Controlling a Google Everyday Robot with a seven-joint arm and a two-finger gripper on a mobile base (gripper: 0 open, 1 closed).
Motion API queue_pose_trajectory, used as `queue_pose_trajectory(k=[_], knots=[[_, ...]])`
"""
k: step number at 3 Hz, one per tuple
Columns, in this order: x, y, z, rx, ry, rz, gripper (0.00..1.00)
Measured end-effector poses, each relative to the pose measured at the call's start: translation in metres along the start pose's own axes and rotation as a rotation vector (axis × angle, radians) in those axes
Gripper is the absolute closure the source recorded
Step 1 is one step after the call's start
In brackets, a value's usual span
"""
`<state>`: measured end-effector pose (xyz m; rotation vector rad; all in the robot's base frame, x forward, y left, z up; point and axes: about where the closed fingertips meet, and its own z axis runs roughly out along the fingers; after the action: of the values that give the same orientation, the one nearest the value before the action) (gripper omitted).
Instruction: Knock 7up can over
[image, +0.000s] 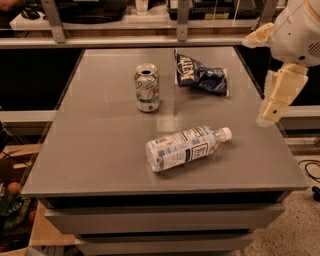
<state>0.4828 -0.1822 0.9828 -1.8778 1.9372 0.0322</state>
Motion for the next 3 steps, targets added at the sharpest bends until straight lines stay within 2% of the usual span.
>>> queue_pose_trajectory(k=[1, 2, 3], knots=[[-0.0200, -0.0163, 0.0200, -0.044, -0.099, -0.069, 0.00], [-0.0201, -0.0163, 0.0200, -0.044, -0.099, -0.069, 0.00], [-0.0244, -0.0184, 0.0202, -0.022, -0.123, -0.069, 0.00]])
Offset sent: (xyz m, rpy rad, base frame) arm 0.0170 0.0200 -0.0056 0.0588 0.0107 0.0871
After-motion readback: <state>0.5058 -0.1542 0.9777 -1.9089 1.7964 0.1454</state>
